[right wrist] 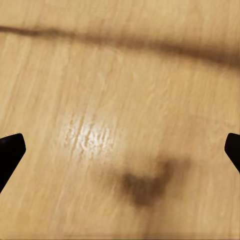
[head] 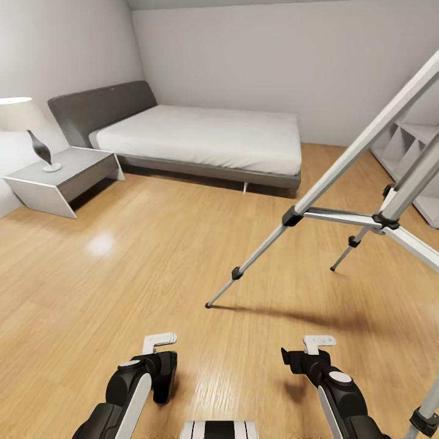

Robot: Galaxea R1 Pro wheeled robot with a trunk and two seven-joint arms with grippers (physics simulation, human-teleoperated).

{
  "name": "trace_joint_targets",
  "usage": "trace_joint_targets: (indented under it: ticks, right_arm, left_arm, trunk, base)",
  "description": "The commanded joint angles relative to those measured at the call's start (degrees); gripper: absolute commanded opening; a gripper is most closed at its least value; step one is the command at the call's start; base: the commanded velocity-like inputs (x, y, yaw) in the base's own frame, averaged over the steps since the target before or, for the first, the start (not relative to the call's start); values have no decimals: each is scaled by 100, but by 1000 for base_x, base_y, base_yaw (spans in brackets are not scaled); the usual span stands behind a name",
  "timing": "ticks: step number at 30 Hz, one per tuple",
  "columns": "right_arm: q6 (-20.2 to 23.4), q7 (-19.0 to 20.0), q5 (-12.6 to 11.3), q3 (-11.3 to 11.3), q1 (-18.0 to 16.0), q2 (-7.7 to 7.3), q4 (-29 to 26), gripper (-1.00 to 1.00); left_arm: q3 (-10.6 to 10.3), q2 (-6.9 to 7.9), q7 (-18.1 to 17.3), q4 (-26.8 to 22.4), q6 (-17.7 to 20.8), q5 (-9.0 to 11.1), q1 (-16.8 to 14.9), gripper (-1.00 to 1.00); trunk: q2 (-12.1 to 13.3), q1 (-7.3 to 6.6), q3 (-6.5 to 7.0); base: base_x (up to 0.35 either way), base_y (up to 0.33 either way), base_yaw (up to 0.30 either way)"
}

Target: Attach the digital camera to the camera tripod in the bedroom.

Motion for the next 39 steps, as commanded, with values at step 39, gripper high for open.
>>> trace_joint_targets:
  ticks: [39]
  right_arm:
    - [-35,-37,37,-6,-2,7,-14,100]
  left_arm:
    - [-5,1,56,-5,14,60,-3,100]
  trunk:
    - [-28,48,-426]
  base:
    - [0,0,0]
